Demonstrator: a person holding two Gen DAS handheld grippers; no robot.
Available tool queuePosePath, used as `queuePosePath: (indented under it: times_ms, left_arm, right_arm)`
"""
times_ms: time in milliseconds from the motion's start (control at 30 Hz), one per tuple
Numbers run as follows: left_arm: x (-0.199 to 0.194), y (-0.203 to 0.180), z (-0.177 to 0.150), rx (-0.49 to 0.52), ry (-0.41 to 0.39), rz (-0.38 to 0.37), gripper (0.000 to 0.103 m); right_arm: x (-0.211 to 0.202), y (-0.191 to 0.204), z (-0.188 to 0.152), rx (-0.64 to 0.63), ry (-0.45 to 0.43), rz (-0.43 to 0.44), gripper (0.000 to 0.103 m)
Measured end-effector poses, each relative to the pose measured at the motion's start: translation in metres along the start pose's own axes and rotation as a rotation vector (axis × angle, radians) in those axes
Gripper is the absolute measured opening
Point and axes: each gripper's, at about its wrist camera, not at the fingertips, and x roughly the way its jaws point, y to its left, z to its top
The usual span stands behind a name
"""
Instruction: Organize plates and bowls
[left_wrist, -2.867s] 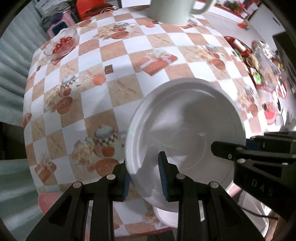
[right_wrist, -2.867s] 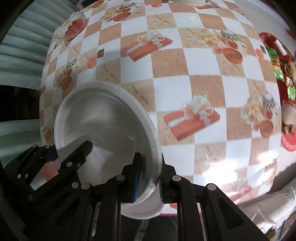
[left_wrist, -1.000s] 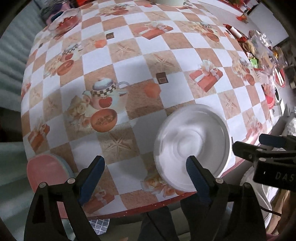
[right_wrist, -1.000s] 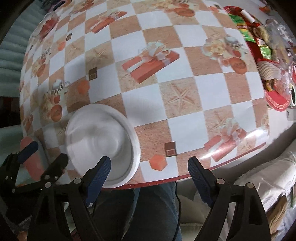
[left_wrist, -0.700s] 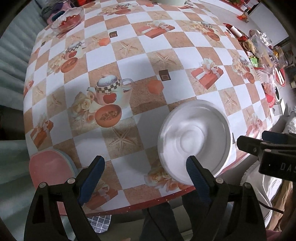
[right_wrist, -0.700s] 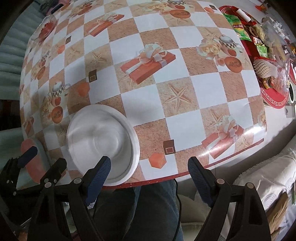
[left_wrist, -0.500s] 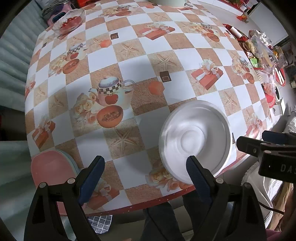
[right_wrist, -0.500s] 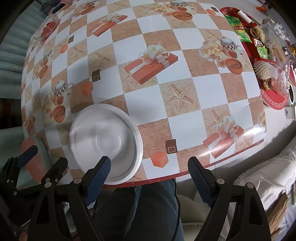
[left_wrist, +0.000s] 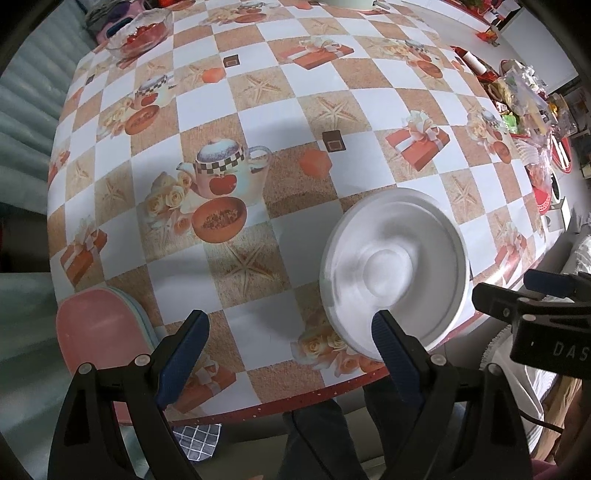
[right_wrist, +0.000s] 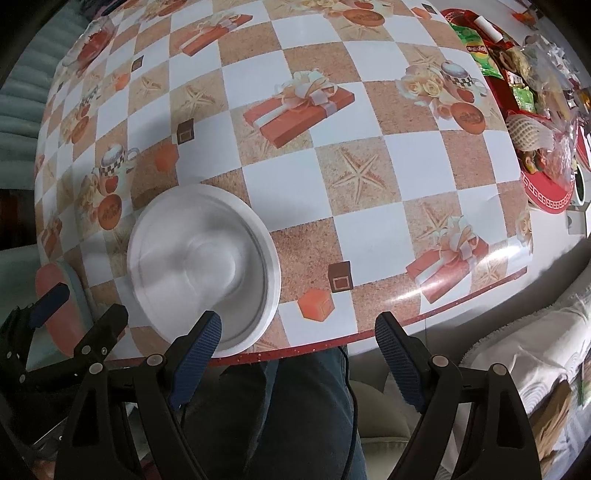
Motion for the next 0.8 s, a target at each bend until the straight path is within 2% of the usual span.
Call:
queuePosePath:
  times_ms: [800]
  left_arm:
    - [0.023,-0.012,0.005,0.016,0.058,0.022,0.092]
  right_arm:
    - [0.024,-0.013,0.004,0.022,0.055,0.016,0.086]
